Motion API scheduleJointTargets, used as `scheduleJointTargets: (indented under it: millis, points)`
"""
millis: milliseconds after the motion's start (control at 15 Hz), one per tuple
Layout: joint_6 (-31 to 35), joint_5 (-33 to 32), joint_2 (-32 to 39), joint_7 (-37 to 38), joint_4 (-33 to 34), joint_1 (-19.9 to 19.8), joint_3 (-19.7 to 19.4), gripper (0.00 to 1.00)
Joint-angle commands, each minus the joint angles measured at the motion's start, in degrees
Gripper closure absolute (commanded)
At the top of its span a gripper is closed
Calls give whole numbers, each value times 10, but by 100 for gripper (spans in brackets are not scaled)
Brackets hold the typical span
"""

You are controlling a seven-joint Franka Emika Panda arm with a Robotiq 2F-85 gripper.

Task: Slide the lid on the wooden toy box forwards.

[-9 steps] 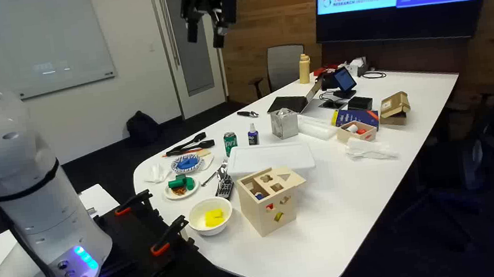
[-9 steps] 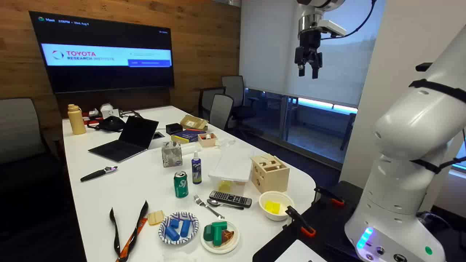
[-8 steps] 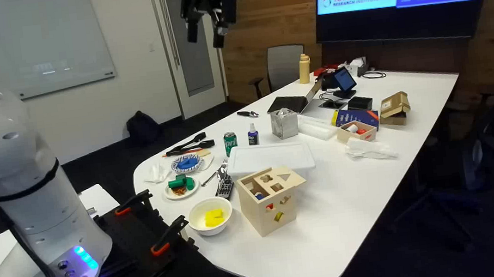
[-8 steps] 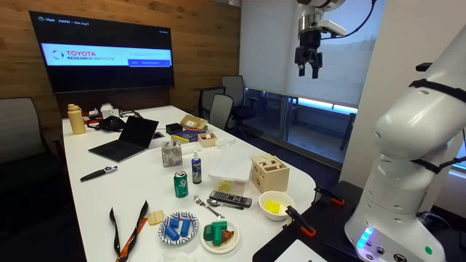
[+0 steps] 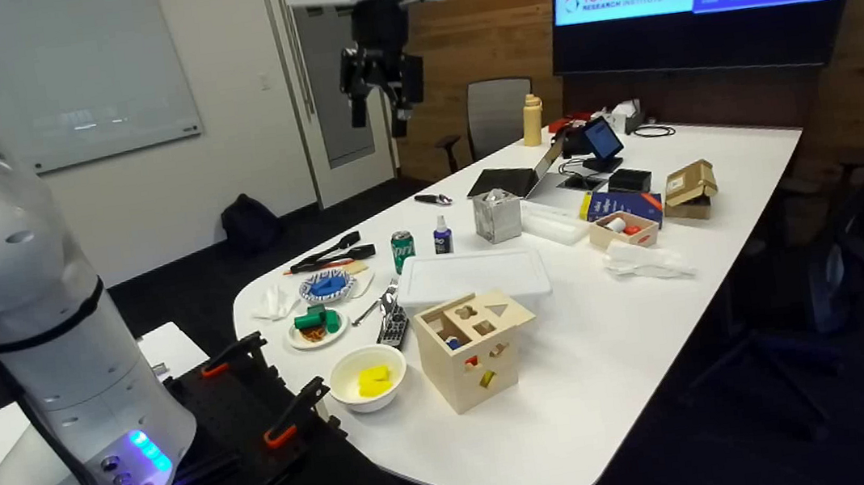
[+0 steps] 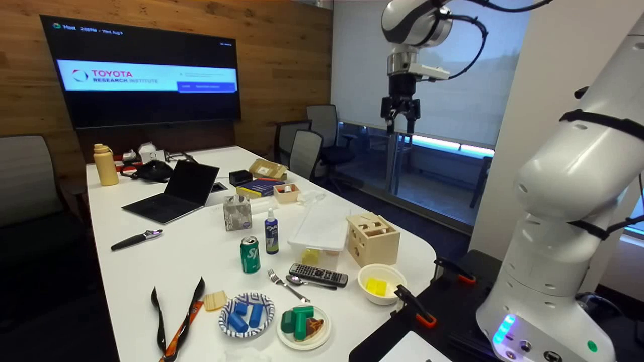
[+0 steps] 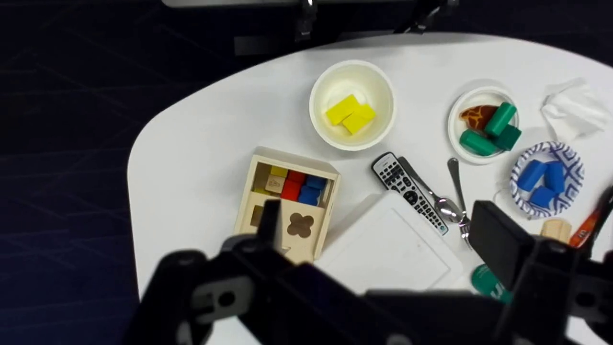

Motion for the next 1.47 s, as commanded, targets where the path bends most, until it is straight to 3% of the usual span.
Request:
scheduleJointTargets:
  millis: [0, 200, 467, 933, 1400]
  points:
    - [161, -8, 27, 80, -84, 8, 40, 0]
    - [318, -33, 79, 148, -126, -1, 57, 0]
    - [475, -70, 141, 225, -152, -28, 35, 0]
    - [619, -55, 261, 245, -149, -35, -1, 0]
    - [741, 21, 376, 242, -117, -23, 2, 0]
